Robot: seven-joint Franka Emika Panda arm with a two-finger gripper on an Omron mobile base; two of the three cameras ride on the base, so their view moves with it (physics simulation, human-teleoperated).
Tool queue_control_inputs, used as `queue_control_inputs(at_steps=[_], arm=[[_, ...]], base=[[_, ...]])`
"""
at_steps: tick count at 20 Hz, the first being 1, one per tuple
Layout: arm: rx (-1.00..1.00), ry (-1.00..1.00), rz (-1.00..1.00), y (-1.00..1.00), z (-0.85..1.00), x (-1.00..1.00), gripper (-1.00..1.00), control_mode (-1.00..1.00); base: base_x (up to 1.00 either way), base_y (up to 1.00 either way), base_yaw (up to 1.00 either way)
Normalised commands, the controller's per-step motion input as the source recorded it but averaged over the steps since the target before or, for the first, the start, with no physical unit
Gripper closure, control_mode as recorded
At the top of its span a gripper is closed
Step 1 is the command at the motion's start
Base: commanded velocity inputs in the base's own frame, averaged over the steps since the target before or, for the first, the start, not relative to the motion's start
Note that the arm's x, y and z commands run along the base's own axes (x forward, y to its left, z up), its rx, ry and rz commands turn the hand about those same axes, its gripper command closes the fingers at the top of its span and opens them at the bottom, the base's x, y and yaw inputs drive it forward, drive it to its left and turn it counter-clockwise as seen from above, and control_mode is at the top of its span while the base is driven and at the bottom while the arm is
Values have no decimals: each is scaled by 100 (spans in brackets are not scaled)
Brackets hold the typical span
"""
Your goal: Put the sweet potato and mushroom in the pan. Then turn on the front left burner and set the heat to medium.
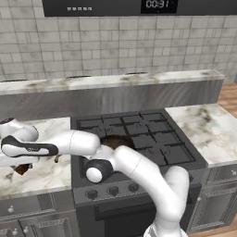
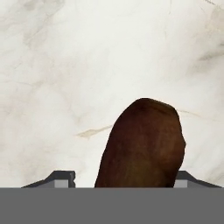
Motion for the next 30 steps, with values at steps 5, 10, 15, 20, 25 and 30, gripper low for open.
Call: queue_control_inputs(at_steps=[5, 10, 15, 20, 25, 30], arm=[[0, -5, 0, 0, -1, -2, 100, -100], [0, -17, 0, -60, 52, -85, 100, -100], [0, -20, 0, -91, 65, -99, 100, -100], [1, -3, 3, -100, 3, -36, 100, -100], [18, -17, 2, -100, 13, -1, 100, -100], [41, -9, 0, -100, -1, 2, 100, -100]], base=[[0, 0, 0], [0, 0, 0], [0, 0, 0], [0, 0, 0], [0, 0, 0], [0, 0, 0]])
